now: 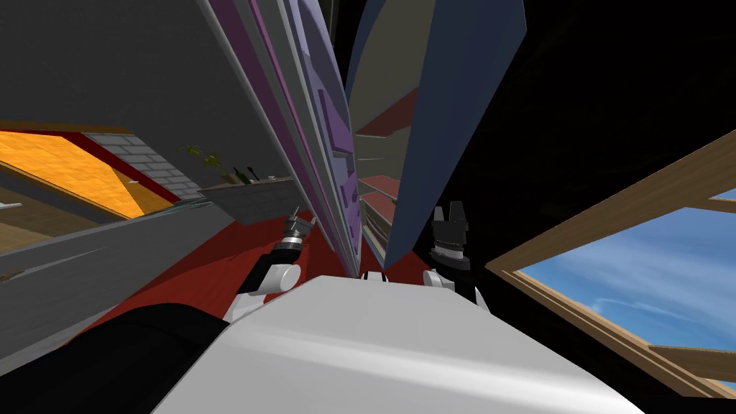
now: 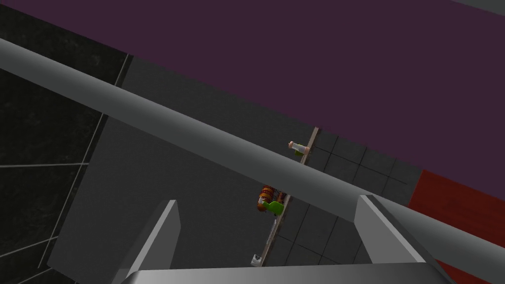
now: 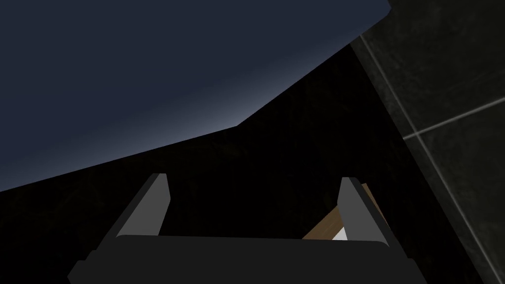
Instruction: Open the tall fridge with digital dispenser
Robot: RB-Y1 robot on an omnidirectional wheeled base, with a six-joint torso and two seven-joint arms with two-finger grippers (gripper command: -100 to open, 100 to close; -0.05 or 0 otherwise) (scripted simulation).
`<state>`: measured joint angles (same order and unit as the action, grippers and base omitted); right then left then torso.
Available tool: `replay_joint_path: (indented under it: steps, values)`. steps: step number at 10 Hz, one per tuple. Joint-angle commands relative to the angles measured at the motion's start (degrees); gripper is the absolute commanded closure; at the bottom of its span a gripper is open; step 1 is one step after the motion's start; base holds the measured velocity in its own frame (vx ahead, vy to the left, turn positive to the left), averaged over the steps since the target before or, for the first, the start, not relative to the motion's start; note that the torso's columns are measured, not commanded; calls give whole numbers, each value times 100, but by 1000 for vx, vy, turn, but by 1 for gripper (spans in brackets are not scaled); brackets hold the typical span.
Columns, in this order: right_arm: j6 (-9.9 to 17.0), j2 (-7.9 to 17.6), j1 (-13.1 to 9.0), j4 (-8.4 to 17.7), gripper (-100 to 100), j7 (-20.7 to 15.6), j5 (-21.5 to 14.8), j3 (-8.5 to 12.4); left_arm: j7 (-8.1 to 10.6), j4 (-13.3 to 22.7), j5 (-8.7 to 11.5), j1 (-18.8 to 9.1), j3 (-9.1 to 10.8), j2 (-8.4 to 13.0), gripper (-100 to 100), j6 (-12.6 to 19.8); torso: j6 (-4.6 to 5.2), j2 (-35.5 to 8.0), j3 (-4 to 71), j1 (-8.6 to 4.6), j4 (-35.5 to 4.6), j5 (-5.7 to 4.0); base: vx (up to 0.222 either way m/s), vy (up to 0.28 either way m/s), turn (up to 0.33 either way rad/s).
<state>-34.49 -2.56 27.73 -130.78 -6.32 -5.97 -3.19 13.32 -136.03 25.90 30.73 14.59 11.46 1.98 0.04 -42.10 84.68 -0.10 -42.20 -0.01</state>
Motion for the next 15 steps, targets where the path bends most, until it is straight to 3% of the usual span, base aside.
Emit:
replay_joint_path:
  steps: [1, 15]
  values:
    - [0, 0, 0, 0, 0, 0, 0, 0, -32, 256, -42, -111, -74, 3, -100, -126, 3, 2, 1, 16, 0, 4, -26, 6, -27]
    - [0, 0, 0, 0, 0, 0, 0, 0, -281, 1872, -393, -783, -635, -89, -100, -996, 1, -17, -12, 7, -5, 2, -33, 23, -44]
